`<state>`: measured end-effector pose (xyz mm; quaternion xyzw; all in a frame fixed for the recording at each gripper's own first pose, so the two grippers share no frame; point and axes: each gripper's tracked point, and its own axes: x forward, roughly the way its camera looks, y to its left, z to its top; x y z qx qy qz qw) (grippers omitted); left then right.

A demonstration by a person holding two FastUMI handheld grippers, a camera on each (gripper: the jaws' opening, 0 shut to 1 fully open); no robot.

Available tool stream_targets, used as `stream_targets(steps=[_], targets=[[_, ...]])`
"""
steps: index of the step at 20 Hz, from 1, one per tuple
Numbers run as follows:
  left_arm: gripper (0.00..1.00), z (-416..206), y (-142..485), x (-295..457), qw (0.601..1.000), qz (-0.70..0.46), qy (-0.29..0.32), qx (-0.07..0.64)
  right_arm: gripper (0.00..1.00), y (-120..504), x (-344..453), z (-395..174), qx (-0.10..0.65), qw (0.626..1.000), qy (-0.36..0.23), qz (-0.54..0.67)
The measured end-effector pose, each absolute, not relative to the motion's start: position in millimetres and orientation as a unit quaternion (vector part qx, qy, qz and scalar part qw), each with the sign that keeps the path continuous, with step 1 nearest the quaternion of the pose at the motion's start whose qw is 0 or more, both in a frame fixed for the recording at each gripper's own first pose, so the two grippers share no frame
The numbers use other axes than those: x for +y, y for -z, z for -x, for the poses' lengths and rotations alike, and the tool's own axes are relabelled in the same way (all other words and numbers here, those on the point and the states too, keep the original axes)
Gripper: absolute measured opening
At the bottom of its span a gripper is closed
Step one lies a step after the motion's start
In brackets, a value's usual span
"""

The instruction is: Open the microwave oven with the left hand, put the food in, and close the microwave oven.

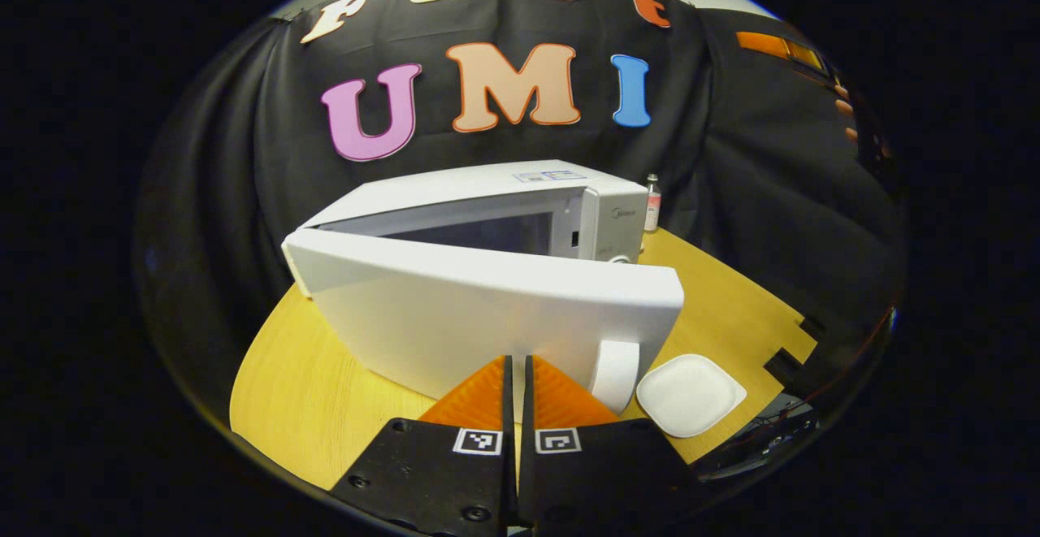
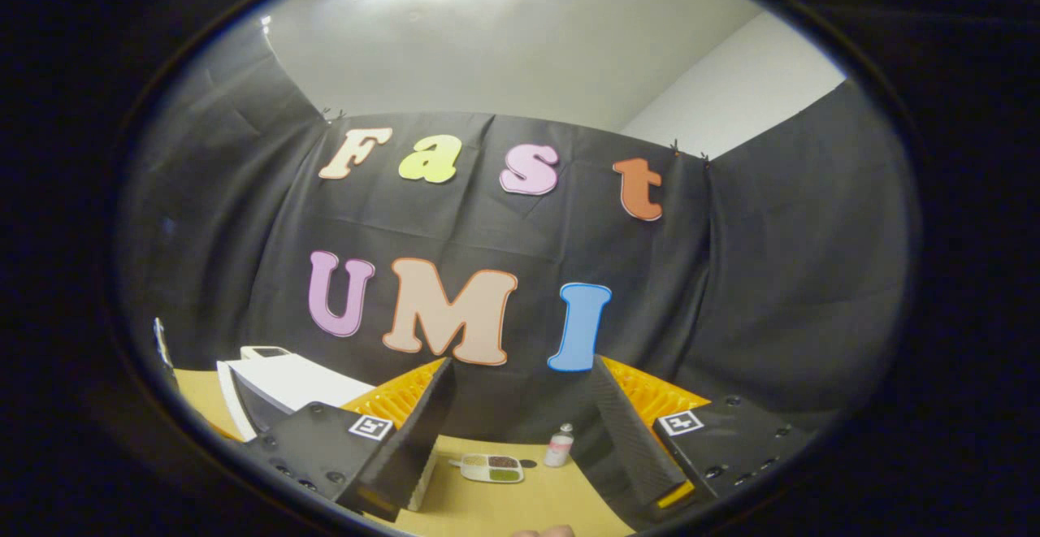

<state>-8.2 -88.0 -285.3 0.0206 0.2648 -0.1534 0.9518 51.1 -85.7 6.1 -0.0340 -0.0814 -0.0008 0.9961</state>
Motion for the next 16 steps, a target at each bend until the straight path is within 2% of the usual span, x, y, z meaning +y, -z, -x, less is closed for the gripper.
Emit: stream_targets(steps=[2, 3, 5, 10, 12, 16], targets=[[0.01, -4.1, 283.7, -94.1, 0.952, -0.029, 0.163, 0.258, 0.96, -6.9, -93.2, -45.6, -0.078, 0.997, 0.008, 0.019], [0.01, -10.3, 282.1, -97.2, 0.953, -0.028, 0.168, 0.252, 1.00, -8.1, -95.6, -41.3, -0.077, 0.997, 0.009, 0.005], [0.01, -21.1, 282.7, -102.8, 0.952, -0.029, 0.174, 0.251, 0.96, -10.2, -105.0, -36.3, -0.080, 0.997, 0.022, -0.010], [0.01, -48.0, 276.8, -109.0, 0.953, -0.025, 0.178, 0.243, 0.96, -20.8, -115.6, -17.6, -0.088, 0.995, 0.034, -0.004], [0.01, -61.0, 276.3, -110.5, 0.955, -0.025, 0.175, 0.238, 1.00, -23.5, -115.5, -10.8, -0.090, 0.995, 0.035, 0.000], [0.01, -83.1, 278.2, -114.6, 0.957, -0.014, 0.165, 0.240, 1.00, -28.3, -105.2, -0.8, -0.086, 0.996, 0.023, -0.003]])
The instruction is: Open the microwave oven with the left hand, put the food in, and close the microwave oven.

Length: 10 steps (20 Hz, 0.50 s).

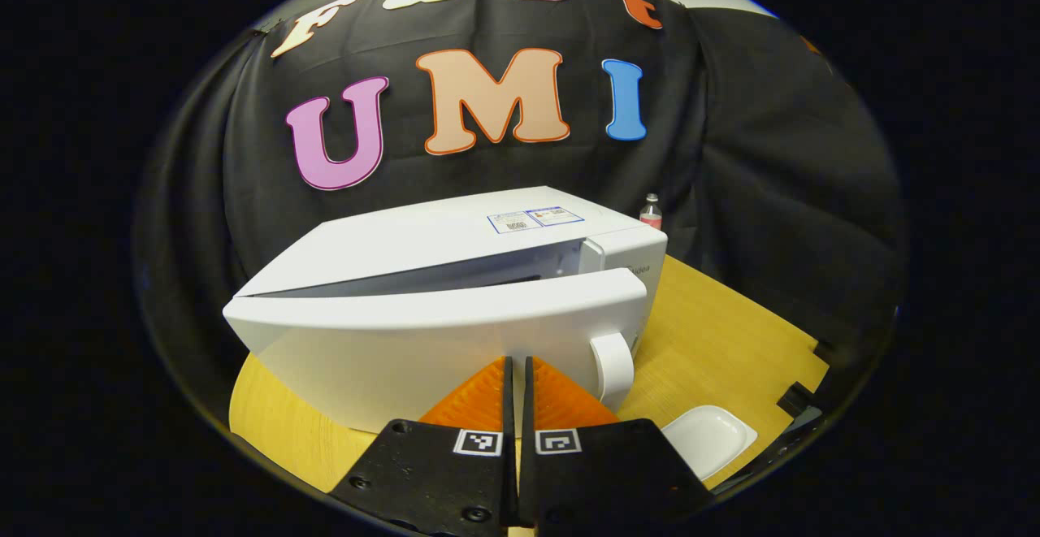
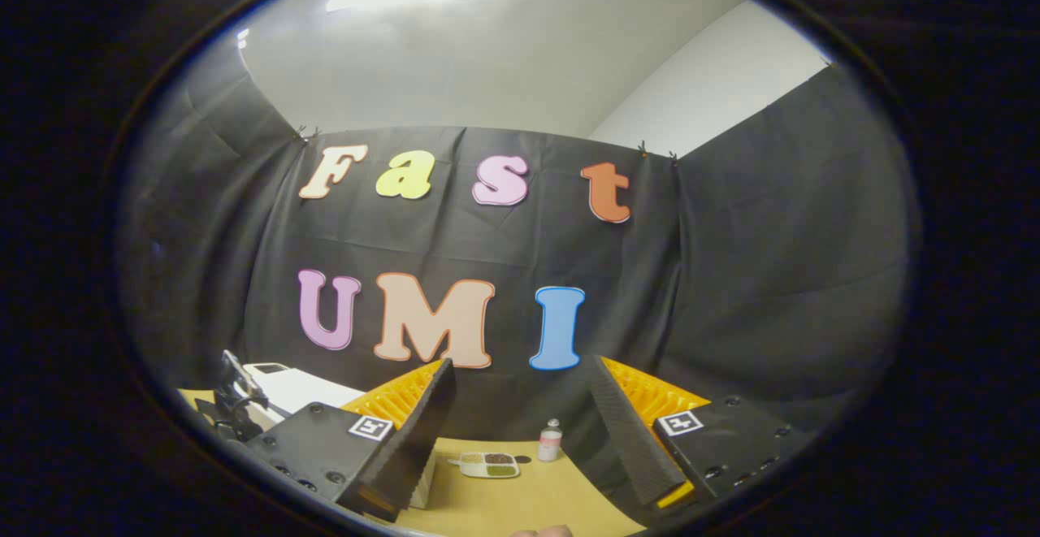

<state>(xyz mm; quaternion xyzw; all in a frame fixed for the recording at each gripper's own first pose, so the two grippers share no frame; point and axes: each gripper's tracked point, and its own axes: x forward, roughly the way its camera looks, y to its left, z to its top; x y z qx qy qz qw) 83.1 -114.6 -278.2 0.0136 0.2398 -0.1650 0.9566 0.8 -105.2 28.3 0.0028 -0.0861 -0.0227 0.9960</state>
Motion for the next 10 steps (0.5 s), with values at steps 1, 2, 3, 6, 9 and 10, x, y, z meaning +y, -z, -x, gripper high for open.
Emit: stream_targets(steps=[1, 2, 3, 6, 9, 10], targets=[[0.01, -88.8, 278.4, -115.2, 0.958, -0.013, 0.161, 0.238, 1.00, -29.6, -104.2, 0.3, -0.086, 0.996, 0.019, -0.002], [0.01, -95.0, 278.9, -113.8, 0.959, -0.020, 0.153, 0.237, 1.00, -30.1, -101.6, 0.8, -0.086, 0.996, 0.017, 0.000], [0.00, -99.9, 277.9, -110.8, 0.960, -0.033, 0.143, 0.237, 0.96, -28.5, -100.8, 1.1, -0.082, 0.997, 0.015, 0.004], [0.00, -108.8, 275.5, -124.7, 0.960, -0.025, 0.150, 0.233, 0.96, -22.5, -97.5, 0.8, -0.068, 0.997, 0.012, 0.021], [0.01, -107.8, 273.6, -138.3, 0.959, -0.045, 0.166, 0.226, 1.00, -20.3, -91.2, 3.2, -0.061, 0.998, 0.008, 0.029], [0.00, -109.2, 272.1, -142.3, 0.958, -0.045, 0.174, 0.222, 1.00, -19.8, -89.7, 4.3, -0.060, 0.998, 0.005, 0.031]])
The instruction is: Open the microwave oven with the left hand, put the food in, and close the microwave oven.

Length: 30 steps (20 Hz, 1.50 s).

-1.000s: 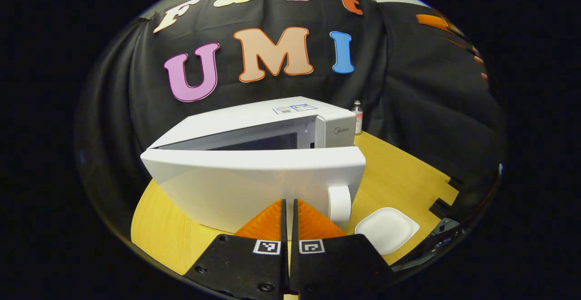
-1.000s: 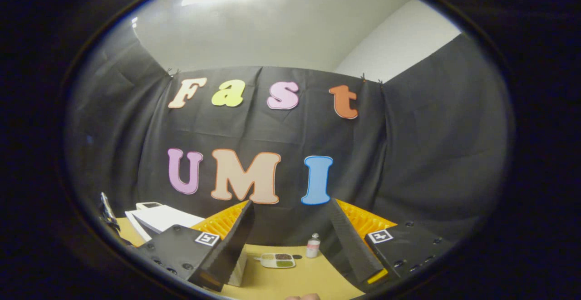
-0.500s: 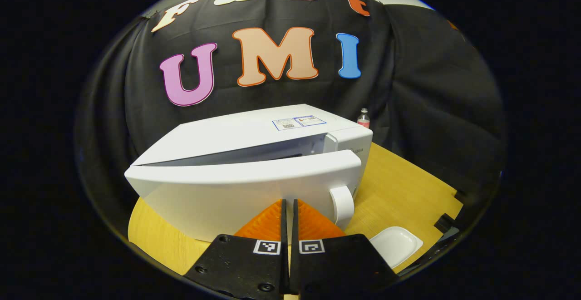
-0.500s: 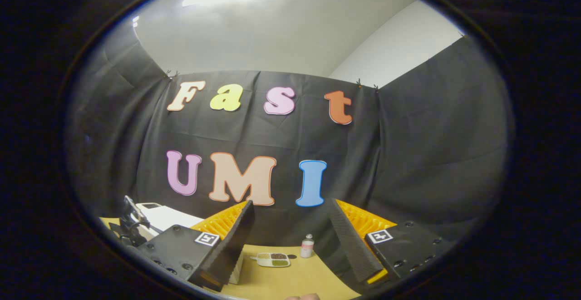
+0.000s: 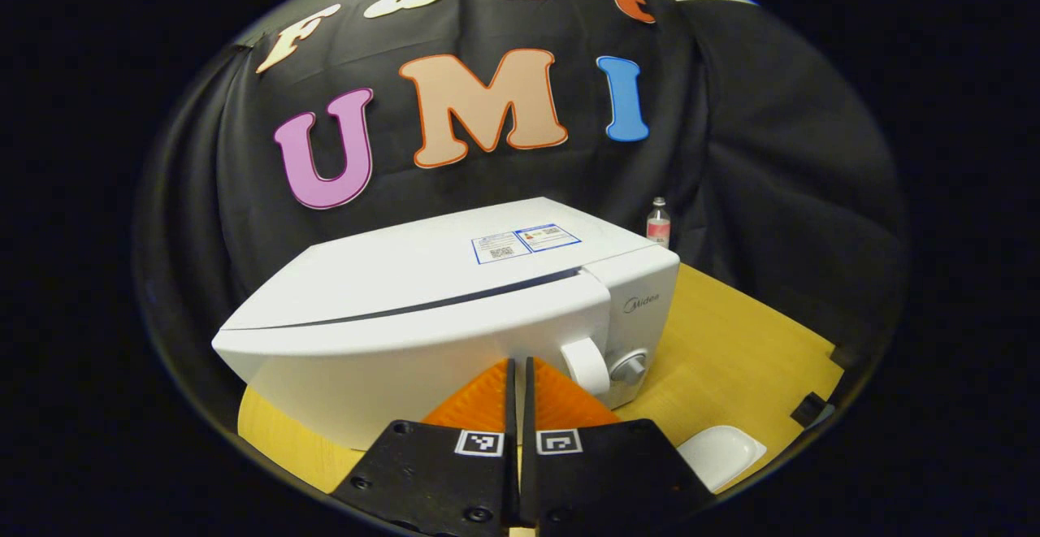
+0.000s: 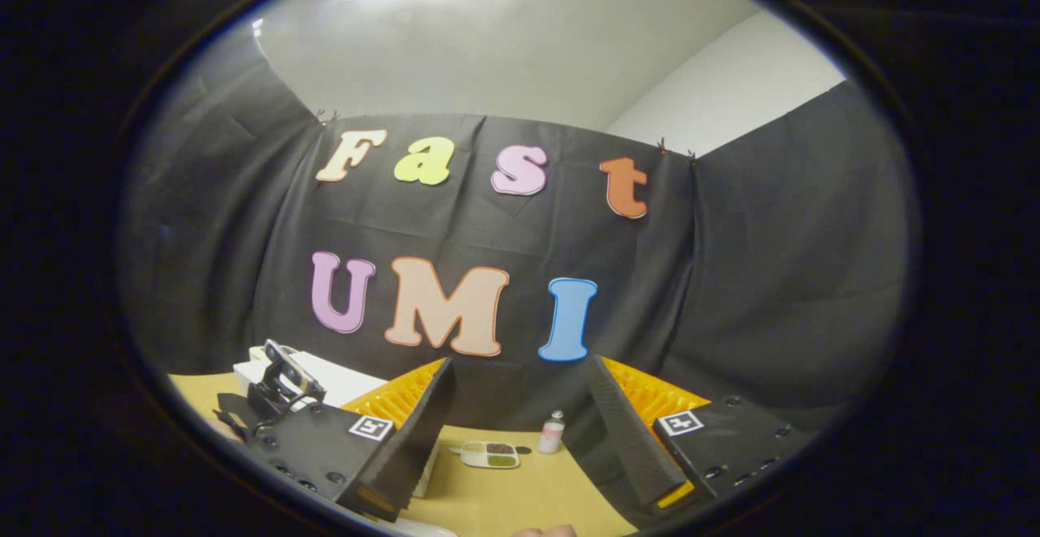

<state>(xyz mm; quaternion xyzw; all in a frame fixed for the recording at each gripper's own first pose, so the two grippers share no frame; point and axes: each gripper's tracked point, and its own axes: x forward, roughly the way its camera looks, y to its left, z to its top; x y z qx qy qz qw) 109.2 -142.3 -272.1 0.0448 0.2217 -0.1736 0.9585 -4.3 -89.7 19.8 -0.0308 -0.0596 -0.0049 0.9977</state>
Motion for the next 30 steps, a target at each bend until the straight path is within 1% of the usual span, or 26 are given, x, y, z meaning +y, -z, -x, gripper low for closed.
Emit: stream_targets(steps=[1, 2, 3, 4, 5, 6, 7, 8, 9, 10, 11, 12, 14, 15, 16, 17, 18, 21, 24, 26, 27, 28, 29, 30], targets=[[0.01, -110.3, 271.9, -142.2, 0.959, -0.044, 0.176, 0.217, 0.96, -18.7, -88.5, 4.2, -0.059, 0.998, 0.004, 0.033], [0.00, -112.8, 272.2, -140.2, 0.960, -0.041, 0.176, 0.213, 0.96, -18.2, -88.4, 4.2, -0.056, 0.998, 0.004, 0.037], [0.00, -112.5, 273.7, -141.1, 0.960, -0.031, 0.177, 0.214, 1.00, -16.5, -88.9, 3.3, -0.054, 0.998, 0.004, 0.039], [0.01, -112.6, 273.5, -142.1, 0.961, -0.026, 0.176, 0.212, 0.96, -16.0, -88.1, 4.9, -0.053, 0.998, 0.004, 0.039], [0.00, -112.1, 274.3, -144.4, 0.960, -0.027, 0.178, 0.213, 0.96, -17.0, -86.9, 5.6, -0.051, 0.998, 0.002, 0.036], [0.01, -111.8, 276.2, -146.6, 0.960, -0.029, 0.177, 0.216, 1.00, -18.8, -84.5, 5.5, -0.050, 0.998, -0.001, 0.031], [0.01, -112.1, 277.5, -149.0, 0.959, -0.034, 0.175, 0.218, 1.00, -18.1, -81.8, 5.8, -0.049, 0.998, -0.004, 0.024], [0.00, -122.3, 275.6, -144.6, 0.965, -0.049, 0.156, 0.207, 1.00, -19.4, -79.2, 5.2, -0.048, 0.999, -0.006, 0.020], [0.01, -120.7, 281.7, -147.7, 0.960, -0.043, 0.164, 0.224, 0.96, -17.5, -77.3, 3.6, -0.046, 0.999, -0.009, 0.020], [0.01, -117.6, 287.1, -145.0, 0.959, -0.032, 0.157, 0.234, 1.00, -17.5, -75.8, 5.0, -0.046, 0.999, -0.012, 0.022], [0.01, -116.9, 282.8, -147.3, 0.959, -0.028, 0.161, 0.231, 0.96, -18.4, -76.2, 4.9, -0.048, 0.998, -0.013, 0.025], [0.01, -116.0, 282.2, -144.5, 0.959, -0.036, 0.153, 0.234, 1.00, -17.9, -76.6, 5.9, -0.047, 0.998, -0.011, 0.029], [0.01, -116.6, 272.7, -136.4, 0.962, -0.048, 0.147, 0.223, 1.00, -14.1, -75.4, 8.8, -0.041, 0.999, -0.012, 0.029], [0.01, -114.5, 268.3, -134.5, 0.964, -0.048, 0.147, 0.215, 0.96, -12.9, -74.4, 9.0, -0.040, 0.999, -0.012, 0.028], [0.01, -113.0, 263.0, -132.1, 0.965, -0.047, 0.145, 0.211, 0.97, -11.7, -73.0, 9.6, -0.038, 0.999, -0.014, 0.028], [0.01, -111.2, 257.5, -130.2, 0.966, -0.046, 0.143, 0.209, 1.00, -12.0, -72.1, 9.1, -0.038, 0.999, -0.015, 0.029], [0.01, -108.8, 248.9, -127.6, 0.968, -0.040, 0.142, 0.204, 0.97, -12.6, -71.2, 7.8, -0.039, 0.999, -0.016, 0.030], [0.01, -103.7, 209.7, -119.9, 0.974, -0.020, 0.140, 0.177, 0.96, -12.5, -66.5, 5.0, -0.038, 0.999, -0.020, 0.028], [0.00, -108.1, 136.2, -103.8, 0.984, -0.001, 0.131, 0.119, 0.97, -13.5, -61.1, 0.0, -0.036, 0.999, -0.025, 0.020], [0.01, -112.1, 88.5, -82.9, 0.990, -0.003, 0.107, 0.091, 0.97, -10.6, -56.9, -2.6, -0.031, 0.999, -0.029, 0.011], [0.01, -111.3, 70.9, -71.6, 0.993, -0.005, 0.092, 0.080, 1.00, -12.5, -55.4, -2.0, -0.032, 0.999, -0.031, 0.007], [0.01, -108.7, 52.9, -64.4, 0.994, -0.004, 0.086, 0.067, 1.00, -15.7, -52.9, -2.9, -0.035, 0.999, -0.032, 0.005], [0.00, -104.2, 35.9, -61.8, 0.995, 0.000, 0.083, 0.050, 0.96, -17.4, -50.3, -4.7, -0.037, 0.999, -0.034, 0.004], [0.01, -99.9, 21.0, -58.0, 0.996, 0.002, 0.081, 0.036, 0.96, -16.9, -48.5, -6.5, -0.038, 0.999, -0.035, 0.006]])
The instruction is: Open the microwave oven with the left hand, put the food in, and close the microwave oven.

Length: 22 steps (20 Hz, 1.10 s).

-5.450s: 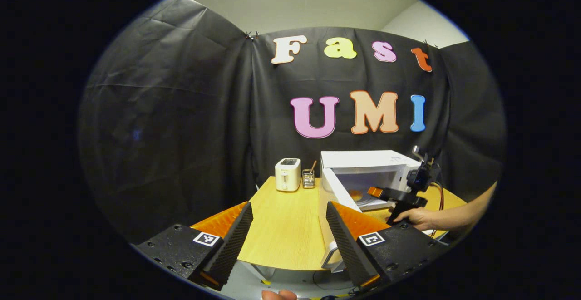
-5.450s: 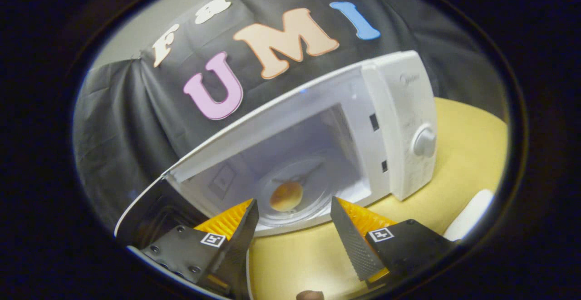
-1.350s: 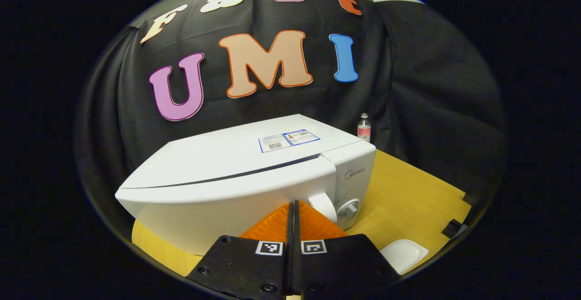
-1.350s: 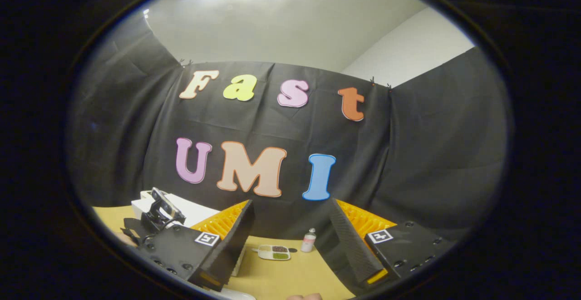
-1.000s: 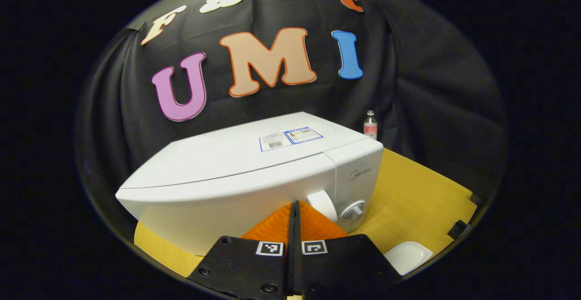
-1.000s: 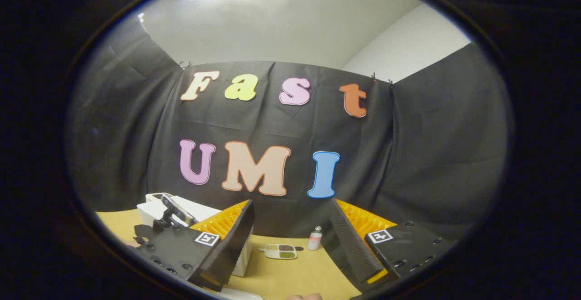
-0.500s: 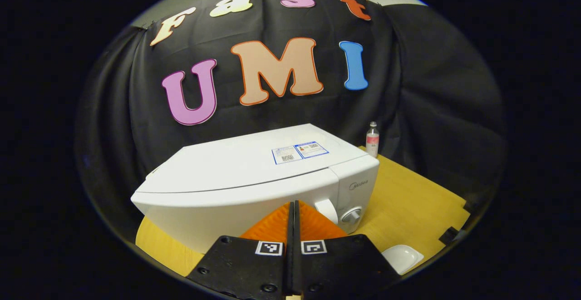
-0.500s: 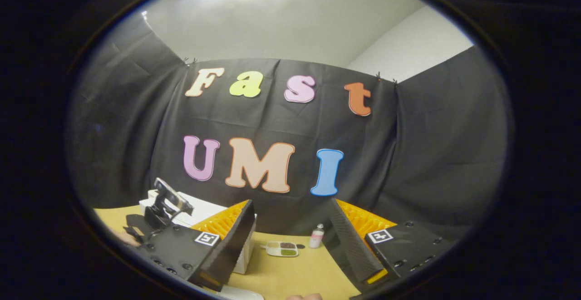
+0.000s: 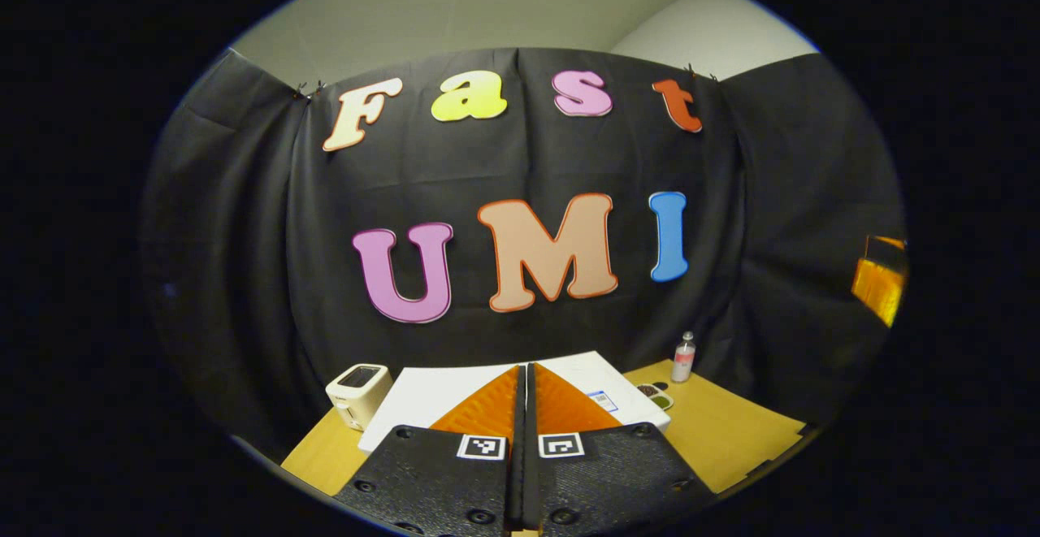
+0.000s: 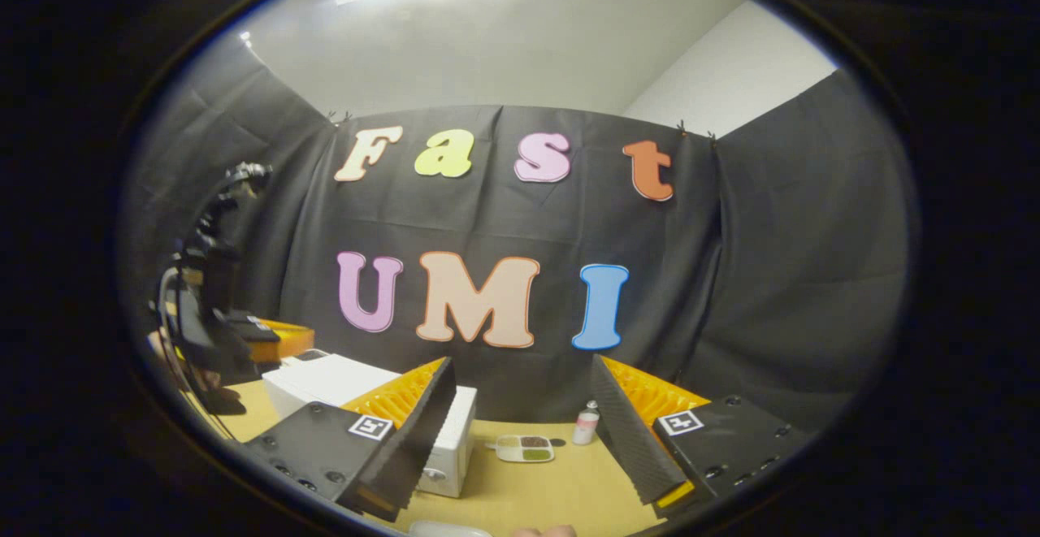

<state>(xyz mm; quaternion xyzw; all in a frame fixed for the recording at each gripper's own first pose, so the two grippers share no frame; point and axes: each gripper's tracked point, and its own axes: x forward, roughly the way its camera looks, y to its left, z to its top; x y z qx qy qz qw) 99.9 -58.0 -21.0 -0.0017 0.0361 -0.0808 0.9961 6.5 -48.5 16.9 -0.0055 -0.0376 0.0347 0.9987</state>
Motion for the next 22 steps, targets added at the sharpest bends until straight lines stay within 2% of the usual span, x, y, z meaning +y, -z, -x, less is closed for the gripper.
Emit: stream_targets(steps=[2, 3, 6, 7, 10, 11, 13, 14, 16, 18, 19, 20, 22], targets=[[0.01, -90.4, 3.7, -48.5, 0.997, -0.004, 0.071, 0.022, 1.00, -16.0, -43.6, -9.1, -0.036, 0.999, -0.040, 0.005], [0.01, -85.8, -4.1, -45.2, 0.998, -0.002, 0.067, 0.016, 0.97, -16.2, -40.6, -7.9, -0.036, 0.998, -0.043, 0.004], [0.01, -70.1, -20.6, -43.1, 0.998, 0.008, 0.067, 0.002, 0.97, -25.4, -24.9, -16.4, -0.040, 0.998, -0.051, 0.000], [0.09, -64.7, -26.7, -45.5, 0.997, 0.011, 0.072, -0.006, 0.97, -25.3, -24.4, -16.7, -0.041, 0.998, -0.053, 0.001], [0.73, -57.5, -46.8, -41.5, 0.997, 0.000, 0.063, -0.046, 1.00, -25.3, -22.4, -17.5, -0.043, 0.998, -0.055, 0.005], [0.94, -52.2, -51.6, -36.5, 0.997, -0.002, 0.053, -0.053, 0.96, -25.0, -21.3, -17.6, -0.043, 0.998, -0.055, 0.004], [0.95, -45.2, -55.5, -42.7, 0.997, -0.001, 0.058, -0.053, 1.00, -27.0, -19.6, -16.5, -0.043, 0.997, -0.057, 0.002], [0.95, -41.5, -55.5, -44.3, 0.997, -0.003, 0.059, -0.051, 0.96, -28.9, -19.3, -16.8, -0.046, 0.997, -0.057, 0.000], [0.96, -38.1, -57.1, -50.6, 0.996, -0.006, 0.067, -0.052, 1.00, -29.7, -20.5, -17.8, -0.047, 0.997, -0.056, -0.001], [0.96, -37.7, -56.9, -54.2, 0.996, -0.009, 0.072, -0.050, 1.00, -28.0, -18.9, -18.2, -0.045, 0.997, -0.059, -0.001], [0.93, -37.9, -59.1, -54.2, 0.996, -0.012, 0.071, -0.052, 1.00, -27.4, -19.2, -16.9, -0.045, 0.997, -0.059, -0.001], [0.96, -37.7, -61.5, -53.2, 0.996, -0.014, 0.069, -0.055, 0.96, -27.1, -19.4, -16.7, -0.044, 0.997, -0.059, 0.000], [0.96, -36.4, -61.5, -54.9, 0.996, -0.011, 0.069, -0.055, 0.96, -24.8, -19.8, -16.7, -0.042, 0.997, -0.057, 0.002]])
